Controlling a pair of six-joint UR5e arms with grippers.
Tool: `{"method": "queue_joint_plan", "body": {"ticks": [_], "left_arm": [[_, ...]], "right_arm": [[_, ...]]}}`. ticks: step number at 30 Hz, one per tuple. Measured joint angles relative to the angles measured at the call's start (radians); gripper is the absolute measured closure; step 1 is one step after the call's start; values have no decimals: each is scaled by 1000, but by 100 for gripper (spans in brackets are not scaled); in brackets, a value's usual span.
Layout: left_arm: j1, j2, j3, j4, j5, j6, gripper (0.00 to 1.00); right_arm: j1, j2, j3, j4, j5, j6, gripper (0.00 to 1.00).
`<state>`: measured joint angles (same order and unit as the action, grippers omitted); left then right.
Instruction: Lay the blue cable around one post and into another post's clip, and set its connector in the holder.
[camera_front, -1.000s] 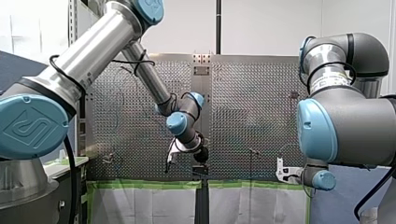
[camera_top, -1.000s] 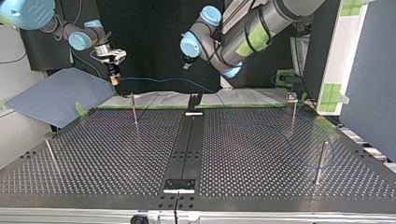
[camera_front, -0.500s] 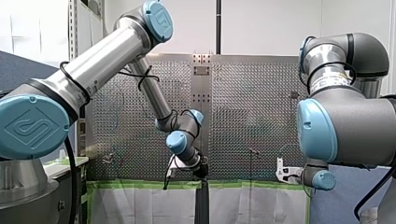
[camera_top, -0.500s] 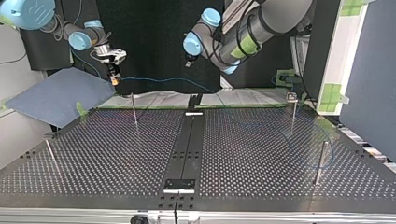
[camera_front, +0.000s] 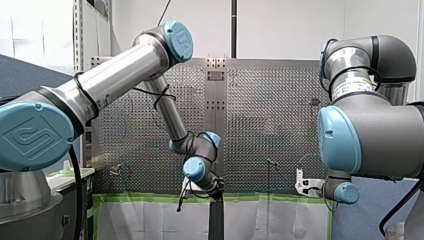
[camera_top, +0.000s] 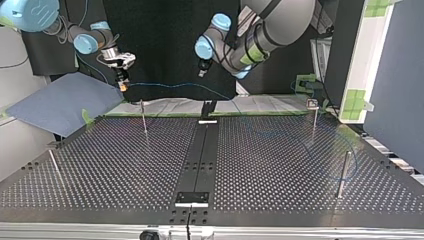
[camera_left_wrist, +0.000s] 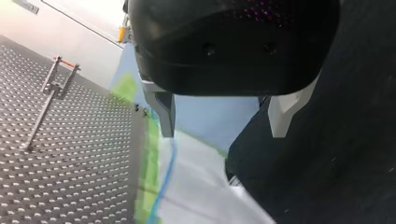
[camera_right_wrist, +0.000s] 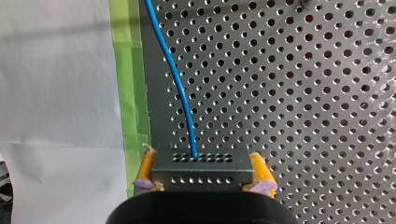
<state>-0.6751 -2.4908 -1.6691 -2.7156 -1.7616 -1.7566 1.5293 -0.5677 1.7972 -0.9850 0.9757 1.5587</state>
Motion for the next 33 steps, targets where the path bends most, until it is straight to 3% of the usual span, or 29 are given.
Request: {"method": "queue_joint_plan", "body": {"ticks": [5, 11, 19, 26, 33], "left_arm": [[-5, 20, 43, 50, -20, 37, 0], [-9, 68, 51, 105, -36, 34, 0], [-9, 81, 4, 173, -45, 19, 0], [-7, 80, -57, 234, -41, -27, 0], [-11, 44, -82, 298, -36, -40, 0]], "right_arm": [[0, 0, -1, 0, 0, 1, 100], [0, 0, -5, 3, 1, 0, 100], [1, 1, -5, 4, 1, -1, 100], [4, 0, -5, 7, 1, -1, 100], [5, 1, -5, 8, 1, -1, 100]]}}
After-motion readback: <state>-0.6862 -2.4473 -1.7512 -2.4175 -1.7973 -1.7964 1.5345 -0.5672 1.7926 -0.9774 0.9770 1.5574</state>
